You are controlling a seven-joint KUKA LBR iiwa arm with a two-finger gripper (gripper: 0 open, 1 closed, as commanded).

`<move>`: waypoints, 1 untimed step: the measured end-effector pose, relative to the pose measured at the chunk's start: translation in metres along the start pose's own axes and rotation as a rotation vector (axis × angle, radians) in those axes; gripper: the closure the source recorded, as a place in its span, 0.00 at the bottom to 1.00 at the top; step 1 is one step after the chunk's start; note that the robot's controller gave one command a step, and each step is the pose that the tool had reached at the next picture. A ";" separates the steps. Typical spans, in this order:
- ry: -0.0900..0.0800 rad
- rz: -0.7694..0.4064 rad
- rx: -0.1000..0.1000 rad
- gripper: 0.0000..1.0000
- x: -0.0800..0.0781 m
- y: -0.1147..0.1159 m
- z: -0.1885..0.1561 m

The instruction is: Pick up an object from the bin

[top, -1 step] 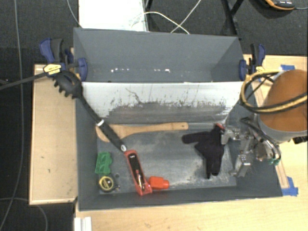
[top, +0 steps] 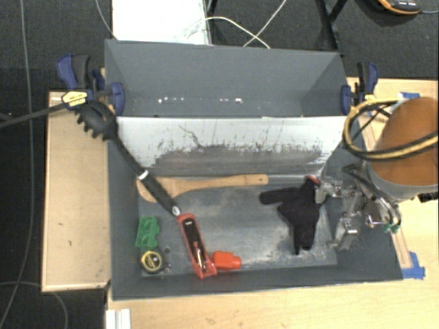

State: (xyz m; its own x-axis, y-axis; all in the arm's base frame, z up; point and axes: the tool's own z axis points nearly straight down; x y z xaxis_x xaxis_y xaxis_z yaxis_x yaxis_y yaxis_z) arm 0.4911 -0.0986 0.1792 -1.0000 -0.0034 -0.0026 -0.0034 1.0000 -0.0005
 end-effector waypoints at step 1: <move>-0.001 -0.432 -0.001 0.00 0.004 -0.006 0.110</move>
Offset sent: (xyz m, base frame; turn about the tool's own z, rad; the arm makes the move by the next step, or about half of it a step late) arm 0.0107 -0.0111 -0.0263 -0.6903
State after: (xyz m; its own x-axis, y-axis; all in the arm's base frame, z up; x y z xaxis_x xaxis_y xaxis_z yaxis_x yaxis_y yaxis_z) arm 0.4876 -0.1050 0.0693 -0.9068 -0.4216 -0.0034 -0.4216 0.9068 -0.0004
